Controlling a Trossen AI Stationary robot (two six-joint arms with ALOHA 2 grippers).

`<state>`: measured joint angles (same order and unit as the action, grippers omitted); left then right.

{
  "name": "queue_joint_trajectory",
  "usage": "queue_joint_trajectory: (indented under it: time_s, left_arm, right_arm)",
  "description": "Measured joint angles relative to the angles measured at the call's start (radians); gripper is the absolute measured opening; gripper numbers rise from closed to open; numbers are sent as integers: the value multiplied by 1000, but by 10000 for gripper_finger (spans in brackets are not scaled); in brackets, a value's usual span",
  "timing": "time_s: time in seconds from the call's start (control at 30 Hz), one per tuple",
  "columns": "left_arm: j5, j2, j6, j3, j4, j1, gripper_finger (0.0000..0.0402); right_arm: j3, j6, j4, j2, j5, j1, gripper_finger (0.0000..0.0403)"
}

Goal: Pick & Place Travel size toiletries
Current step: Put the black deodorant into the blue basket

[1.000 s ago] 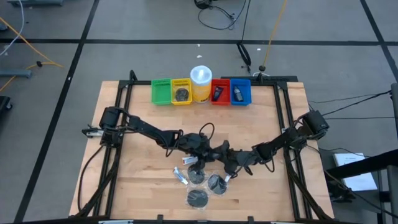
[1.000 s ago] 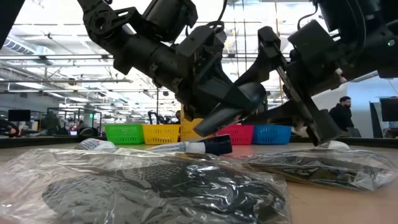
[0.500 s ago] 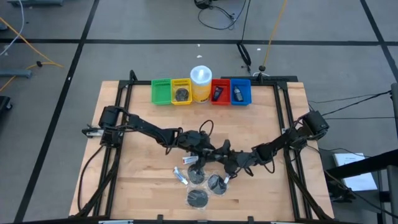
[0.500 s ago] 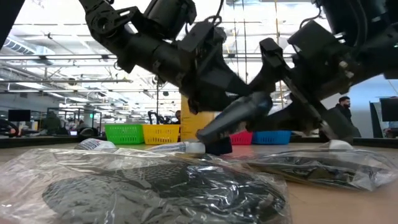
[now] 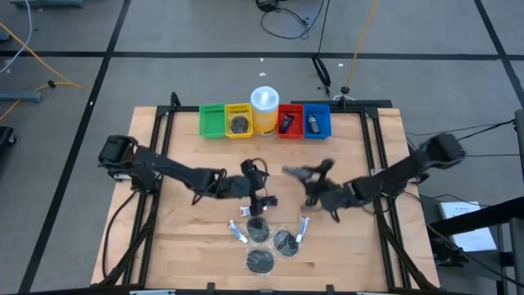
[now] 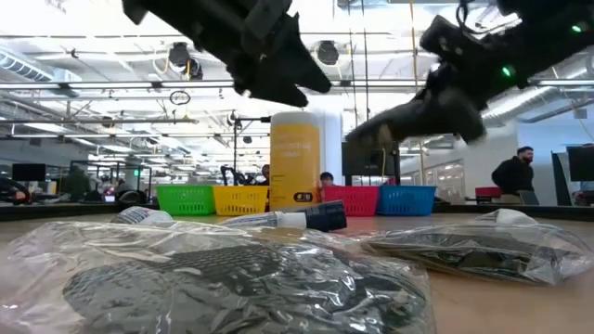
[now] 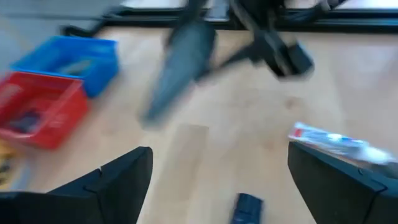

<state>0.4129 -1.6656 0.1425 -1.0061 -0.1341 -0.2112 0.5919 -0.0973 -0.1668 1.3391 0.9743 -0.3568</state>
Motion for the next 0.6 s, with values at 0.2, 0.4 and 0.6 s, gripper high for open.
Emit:
queue_joint_trajectory:
  time_s: [0.2,0.4,0.6]
  left_arm:
    - [220,-71,38,4,-12,-107,360]
    - [291,-226,48,4,-193,-166,358]
    - [293,-339,-25,5,-373,-172,357]
  right_arm:
    - [0,276,217,-266,-3,254,216]
    - [1,296,234,-325,-223,591,216]
    - [34,341,230,-202,-377,864,217]
